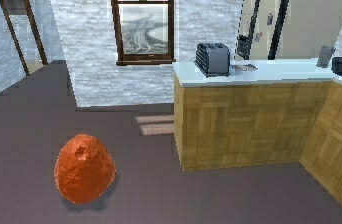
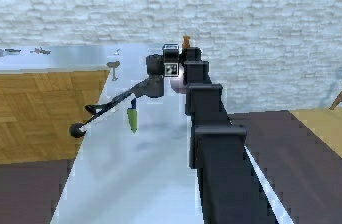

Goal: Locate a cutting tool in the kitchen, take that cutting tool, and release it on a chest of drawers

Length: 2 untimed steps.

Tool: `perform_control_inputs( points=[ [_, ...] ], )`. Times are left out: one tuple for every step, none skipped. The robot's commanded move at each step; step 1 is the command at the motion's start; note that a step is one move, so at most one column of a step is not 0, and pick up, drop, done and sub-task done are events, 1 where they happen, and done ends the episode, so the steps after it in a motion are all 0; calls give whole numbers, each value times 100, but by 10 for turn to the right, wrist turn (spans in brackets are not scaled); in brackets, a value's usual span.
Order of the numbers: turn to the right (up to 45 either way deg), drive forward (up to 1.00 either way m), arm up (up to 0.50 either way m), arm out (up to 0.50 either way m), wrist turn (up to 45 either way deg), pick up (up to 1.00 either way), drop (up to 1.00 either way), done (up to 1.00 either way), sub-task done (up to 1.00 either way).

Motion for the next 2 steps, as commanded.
perform_control_inputs(
  points=[
    [0, 0, 0, 0, 450, 0, 0, 0, 0],
    [0, 0, 0, 0, 60, 0, 0, 0, 0]
  ],
)
